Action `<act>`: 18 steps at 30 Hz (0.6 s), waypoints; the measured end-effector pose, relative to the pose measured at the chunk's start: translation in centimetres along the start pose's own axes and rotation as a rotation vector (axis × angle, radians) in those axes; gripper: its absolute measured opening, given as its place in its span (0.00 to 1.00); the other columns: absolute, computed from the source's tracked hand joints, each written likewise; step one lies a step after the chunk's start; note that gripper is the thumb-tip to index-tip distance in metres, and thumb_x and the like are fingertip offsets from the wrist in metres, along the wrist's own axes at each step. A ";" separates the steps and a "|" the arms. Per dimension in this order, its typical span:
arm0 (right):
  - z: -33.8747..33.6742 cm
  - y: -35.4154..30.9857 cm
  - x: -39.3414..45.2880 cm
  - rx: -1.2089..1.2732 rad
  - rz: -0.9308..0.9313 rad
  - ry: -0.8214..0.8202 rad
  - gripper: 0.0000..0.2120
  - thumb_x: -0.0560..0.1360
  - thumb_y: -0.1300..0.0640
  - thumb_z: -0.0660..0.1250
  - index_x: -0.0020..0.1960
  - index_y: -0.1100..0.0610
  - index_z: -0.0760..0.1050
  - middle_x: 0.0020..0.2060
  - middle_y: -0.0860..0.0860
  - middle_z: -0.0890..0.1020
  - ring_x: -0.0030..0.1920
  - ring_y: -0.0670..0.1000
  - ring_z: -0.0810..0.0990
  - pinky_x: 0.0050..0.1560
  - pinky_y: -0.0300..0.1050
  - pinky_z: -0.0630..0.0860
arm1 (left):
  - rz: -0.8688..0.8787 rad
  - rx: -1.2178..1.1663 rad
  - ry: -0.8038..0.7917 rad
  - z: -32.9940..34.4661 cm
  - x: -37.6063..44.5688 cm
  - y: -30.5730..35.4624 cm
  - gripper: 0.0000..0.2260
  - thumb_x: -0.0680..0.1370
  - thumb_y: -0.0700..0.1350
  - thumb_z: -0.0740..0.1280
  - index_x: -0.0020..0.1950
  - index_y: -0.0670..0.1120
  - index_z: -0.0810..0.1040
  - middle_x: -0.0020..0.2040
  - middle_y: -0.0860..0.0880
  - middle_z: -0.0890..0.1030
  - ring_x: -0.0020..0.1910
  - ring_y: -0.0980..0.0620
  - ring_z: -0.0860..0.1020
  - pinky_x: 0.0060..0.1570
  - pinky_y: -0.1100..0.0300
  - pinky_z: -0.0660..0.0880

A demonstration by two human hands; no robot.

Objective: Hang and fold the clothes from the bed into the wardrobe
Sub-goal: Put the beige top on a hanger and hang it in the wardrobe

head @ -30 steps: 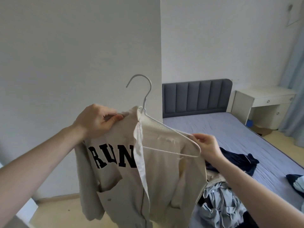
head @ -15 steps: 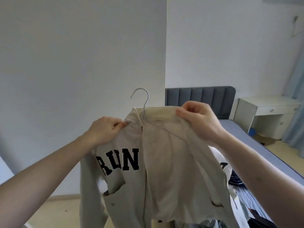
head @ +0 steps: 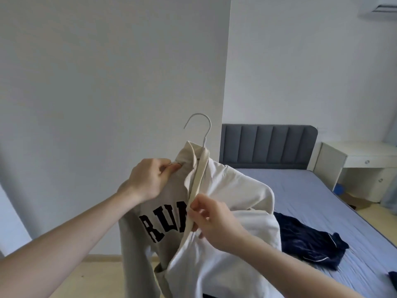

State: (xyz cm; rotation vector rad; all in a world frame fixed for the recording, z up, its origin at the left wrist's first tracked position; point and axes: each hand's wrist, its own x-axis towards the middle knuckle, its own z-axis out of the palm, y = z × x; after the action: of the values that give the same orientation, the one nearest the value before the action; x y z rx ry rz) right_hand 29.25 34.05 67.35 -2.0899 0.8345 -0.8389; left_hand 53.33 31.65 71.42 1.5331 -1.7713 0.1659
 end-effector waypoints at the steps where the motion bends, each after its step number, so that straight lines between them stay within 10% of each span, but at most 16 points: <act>1: -1.1 0.5 -0.3 -0.058 -0.027 -0.020 0.09 0.80 0.54 0.67 0.44 0.41 0.74 0.38 0.41 0.82 0.37 0.48 0.84 0.39 0.51 0.84 | 0.005 0.001 0.009 -0.3 -0.2 0.0 0.29 0.79 0.71 0.56 0.32 0.49 0.66 0.25 0.51 0.69 0.25 0.51 0.68 0.26 0.56 0.61; 9: -11.8 2.6 0.6 -0.392 -0.239 0.290 0.11 0.74 0.47 0.74 0.52 0.36 0.76 0.47 0.33 0.80 0.47 0.39 0.79 0.40 0.31 0.74 | 0.007 0.138 0.050 -2.3 -1.4 0.4 0.29 0.77 0.75 0.52 0.33 0.51 0.66 0.31 0.52 0.73 0.31 0.51 0.71 0.28 0.61 0.60; 13: -13.2 4.8 4.0 -0.489 -0.102 0.050 0.11 0.77 0.37 0.66 0.58 0.35 0.75 0.50 0.31 0.79 0.52 0.35 0.76 0.52 0.36 0.73 | -0.001 0.184 0.063 -3.3 -1.7 0.1 0.27 0.78 0.72 0.55 0.33 0.51 0.66 0.32 0.52 0.73 0.31 0.51 0.71 0.29 0.60 0.61; 18: -11.1 6.4 7.4 -0.291 -0.170 -0.146 0.21 0.81 0.43 0.61 0.36 0.54 0.64 0.28 0.44 0.65 0.30 0.44 0.62 0.33 0.44 0.62 | -0.105 0.275 0.085 -5.0 -3.0 -1.4 0.25 0.79 0.72 0.56 0.33 0.54 0.64 0.33 0.53 0.72 0.31 0.51 0.70 0.29 0.56 0.64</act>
State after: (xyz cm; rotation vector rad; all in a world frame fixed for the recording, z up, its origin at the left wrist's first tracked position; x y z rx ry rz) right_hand 23.22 20.88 70.31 -2.4734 0.7427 -0.6727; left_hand 56.78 36.43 72.55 1.7810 -1.6476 0.4312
